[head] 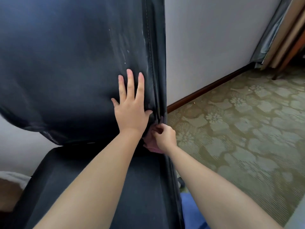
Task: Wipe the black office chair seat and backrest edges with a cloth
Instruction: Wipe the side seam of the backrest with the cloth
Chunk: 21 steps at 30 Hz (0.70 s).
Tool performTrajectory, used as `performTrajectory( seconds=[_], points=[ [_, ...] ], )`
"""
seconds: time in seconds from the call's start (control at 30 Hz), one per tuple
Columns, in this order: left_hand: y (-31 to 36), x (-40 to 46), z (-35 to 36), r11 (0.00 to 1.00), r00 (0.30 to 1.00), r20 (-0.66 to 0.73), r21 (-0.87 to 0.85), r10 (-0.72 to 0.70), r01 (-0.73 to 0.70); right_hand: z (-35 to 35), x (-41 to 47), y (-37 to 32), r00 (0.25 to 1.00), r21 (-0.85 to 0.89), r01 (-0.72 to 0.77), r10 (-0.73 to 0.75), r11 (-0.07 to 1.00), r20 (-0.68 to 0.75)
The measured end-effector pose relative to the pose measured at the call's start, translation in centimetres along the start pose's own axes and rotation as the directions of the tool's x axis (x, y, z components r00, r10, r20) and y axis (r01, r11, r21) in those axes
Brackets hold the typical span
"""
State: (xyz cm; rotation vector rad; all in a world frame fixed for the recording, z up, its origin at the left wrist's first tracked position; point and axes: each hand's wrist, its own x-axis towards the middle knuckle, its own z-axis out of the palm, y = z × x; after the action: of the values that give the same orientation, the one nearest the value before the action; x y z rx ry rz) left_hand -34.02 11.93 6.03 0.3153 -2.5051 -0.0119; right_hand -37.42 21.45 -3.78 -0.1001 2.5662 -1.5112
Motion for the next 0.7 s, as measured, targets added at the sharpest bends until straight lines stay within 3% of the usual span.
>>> performTrajectory(
  seconds=[0.13, 0.33, 0.5, 0.57, 0.7],
  points=[
    [-0.8, -1.0, 1.0, 0.996, 0.992, -0.087, 0.008, 0.094, -0.094, 2.0, -0.5, 0.2, 0.978, 0.204, -0.093, 0.128, 0.975, -0.166],
    [-0.4, -2.9, 2.2, 0.98, 0.97, -0.154, -0.038, 0.185, -0.193, 1.3, -1.8, 0.5, 0.924, 0.359, -0.215, 0.308, 0.908, -0.227],
    [-0.7, -4.5, 2.7, 0.975, 0.968, -0.166, -0.084, 0.189, -0.205, -0.1, -2.3, 0.6, 0.829, 0.513, -0.455, 0.556, 0.728, -0.054],
    [-1.1, -5.8, 3.1, 0.973, 0.97, -0.113, -0.06, 0.215, -0.222, -0.9, -2.3, 0.9, 0.823, 0.504, -0.477, 0.567, 0.72, -0.03],
    [-2.5, -8.1, 4.3, 0.949, 0.948, -0.036, -0.009, 0.316, -0.316, -2.2, -2.2, 1.1, 0.889, 0.487, -0.37, 0.454, 0.791, -0.061]
  ],
)
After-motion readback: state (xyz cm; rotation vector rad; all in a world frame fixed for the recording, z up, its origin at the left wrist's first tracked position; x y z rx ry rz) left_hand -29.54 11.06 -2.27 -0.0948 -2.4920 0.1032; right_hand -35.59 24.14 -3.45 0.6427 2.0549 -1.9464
